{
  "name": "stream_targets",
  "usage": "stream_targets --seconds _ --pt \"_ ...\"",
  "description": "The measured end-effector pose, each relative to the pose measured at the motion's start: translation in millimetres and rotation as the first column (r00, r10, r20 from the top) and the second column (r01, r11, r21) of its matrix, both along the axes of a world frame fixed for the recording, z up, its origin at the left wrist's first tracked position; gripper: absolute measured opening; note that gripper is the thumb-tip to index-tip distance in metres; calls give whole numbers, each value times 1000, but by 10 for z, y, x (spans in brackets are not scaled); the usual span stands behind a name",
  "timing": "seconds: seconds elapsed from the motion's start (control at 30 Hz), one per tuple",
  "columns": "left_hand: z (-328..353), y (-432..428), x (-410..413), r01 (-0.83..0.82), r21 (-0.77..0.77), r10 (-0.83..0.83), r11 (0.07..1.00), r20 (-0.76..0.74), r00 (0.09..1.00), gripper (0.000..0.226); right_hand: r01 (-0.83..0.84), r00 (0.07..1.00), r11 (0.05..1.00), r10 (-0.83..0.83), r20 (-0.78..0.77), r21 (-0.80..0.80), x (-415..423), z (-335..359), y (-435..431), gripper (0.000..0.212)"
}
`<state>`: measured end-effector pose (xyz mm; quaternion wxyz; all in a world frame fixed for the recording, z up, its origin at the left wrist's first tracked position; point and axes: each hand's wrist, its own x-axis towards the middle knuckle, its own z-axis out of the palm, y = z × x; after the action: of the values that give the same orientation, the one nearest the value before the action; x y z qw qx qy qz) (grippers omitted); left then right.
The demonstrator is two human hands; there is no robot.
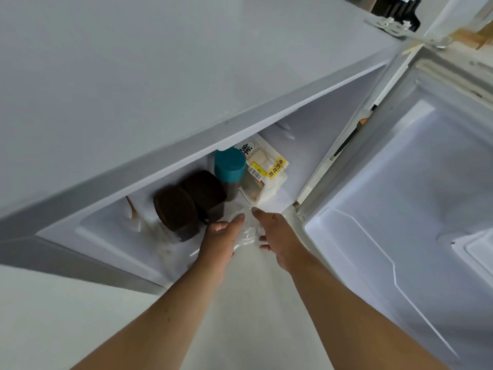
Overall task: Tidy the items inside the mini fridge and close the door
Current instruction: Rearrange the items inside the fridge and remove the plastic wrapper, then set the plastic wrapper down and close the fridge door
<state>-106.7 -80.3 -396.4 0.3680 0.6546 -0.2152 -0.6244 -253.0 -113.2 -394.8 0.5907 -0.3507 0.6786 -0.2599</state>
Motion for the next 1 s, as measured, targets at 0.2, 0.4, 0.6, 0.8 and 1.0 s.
stream_targets --seconds 0.2,0.4,0.6,0.8,1.0 --pt "192 722 -137 154 3 -154 988 79 985 95 51 997 999 -52 50 17 -269 177 882 55" --pt "441 1551 -224 202 9 -202 979 97 975 58 44 994 999 -44 101 3 -429 385 1793 54" --pt "675 2164 28 109 -1 -108 994 109 988 50 -38 988 999 38 151 -7 -187 517 2293 43" --pt "761 2409 567 80 -37 -75 996 120 990 58 -118 979 993 114 171 15 340 526 2408 42" --pt "579 2375 1273 29 23 -32 999 127 991 53 -165 976 983 152 158 74 1059 403 2322 40"
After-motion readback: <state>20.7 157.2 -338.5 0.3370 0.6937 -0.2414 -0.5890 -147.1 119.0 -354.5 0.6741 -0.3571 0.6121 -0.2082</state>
